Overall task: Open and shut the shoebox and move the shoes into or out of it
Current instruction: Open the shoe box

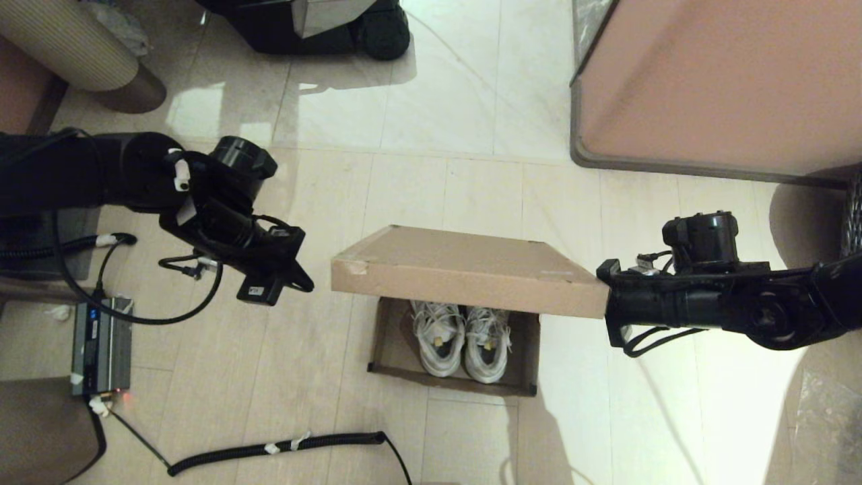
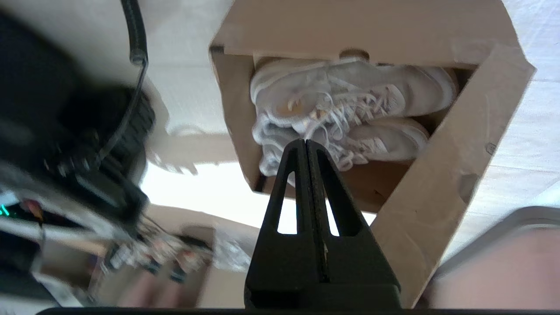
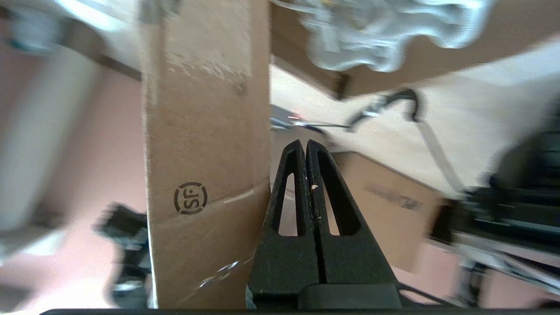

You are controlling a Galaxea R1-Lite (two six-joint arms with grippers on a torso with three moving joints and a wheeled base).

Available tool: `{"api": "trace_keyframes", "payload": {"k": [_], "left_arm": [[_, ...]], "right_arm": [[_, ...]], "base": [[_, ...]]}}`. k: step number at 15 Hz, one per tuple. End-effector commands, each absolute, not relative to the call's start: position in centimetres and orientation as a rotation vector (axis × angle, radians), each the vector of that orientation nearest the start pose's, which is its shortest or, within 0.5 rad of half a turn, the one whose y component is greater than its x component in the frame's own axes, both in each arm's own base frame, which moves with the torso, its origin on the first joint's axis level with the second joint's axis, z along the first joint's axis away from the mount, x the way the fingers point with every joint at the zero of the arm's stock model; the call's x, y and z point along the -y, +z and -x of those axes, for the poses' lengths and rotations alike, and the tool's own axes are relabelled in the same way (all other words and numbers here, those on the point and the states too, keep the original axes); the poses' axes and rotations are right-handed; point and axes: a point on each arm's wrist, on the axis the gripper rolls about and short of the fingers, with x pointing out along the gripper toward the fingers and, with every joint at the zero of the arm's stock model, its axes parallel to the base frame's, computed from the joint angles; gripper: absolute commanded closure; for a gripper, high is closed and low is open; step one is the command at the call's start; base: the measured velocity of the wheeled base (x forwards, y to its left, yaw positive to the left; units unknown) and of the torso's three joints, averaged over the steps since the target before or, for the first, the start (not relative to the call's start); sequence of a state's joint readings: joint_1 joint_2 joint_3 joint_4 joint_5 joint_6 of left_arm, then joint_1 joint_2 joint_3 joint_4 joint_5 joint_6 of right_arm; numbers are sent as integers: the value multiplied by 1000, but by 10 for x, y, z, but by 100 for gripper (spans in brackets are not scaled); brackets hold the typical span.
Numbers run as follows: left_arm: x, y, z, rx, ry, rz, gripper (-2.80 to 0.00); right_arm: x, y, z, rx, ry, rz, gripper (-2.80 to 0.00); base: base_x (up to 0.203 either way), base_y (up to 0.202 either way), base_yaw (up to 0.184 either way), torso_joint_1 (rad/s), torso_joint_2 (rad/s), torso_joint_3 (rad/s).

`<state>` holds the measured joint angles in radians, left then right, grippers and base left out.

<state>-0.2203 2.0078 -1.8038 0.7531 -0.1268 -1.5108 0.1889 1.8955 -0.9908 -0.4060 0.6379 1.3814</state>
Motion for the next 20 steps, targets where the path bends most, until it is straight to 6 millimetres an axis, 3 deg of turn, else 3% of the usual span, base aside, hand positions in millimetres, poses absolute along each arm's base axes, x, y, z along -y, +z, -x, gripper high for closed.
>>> {"api": "trace_keyframes", "payload": {"k": [1,10,16,18,20], "left_arm": [[76,235,-363,-1001,469,1377,0],[72,242,-366,-974,442,1379,0],[73,240,-367,-979,421,1325,0],[82,234,-368,-957,407,1167,0],[110,222,-366,-931,395,902,0]], "right_arm": [[-80,167,-349,-943,367,-1434,0],[-68,240,-387,-773,455,-1660,0],[-68,239,-426,-692,440,-1706,0],[-69,235,-422,-686,443,-1631,0],[-76,218,-413,-682,451,-1382,0]], "base": [[0,0,0,0,0,0],[0,0,0,0,0,0],[0,0,0,0,0,0],[0,0,0,0,0,0],[0,0,0,0,0,0]]}}
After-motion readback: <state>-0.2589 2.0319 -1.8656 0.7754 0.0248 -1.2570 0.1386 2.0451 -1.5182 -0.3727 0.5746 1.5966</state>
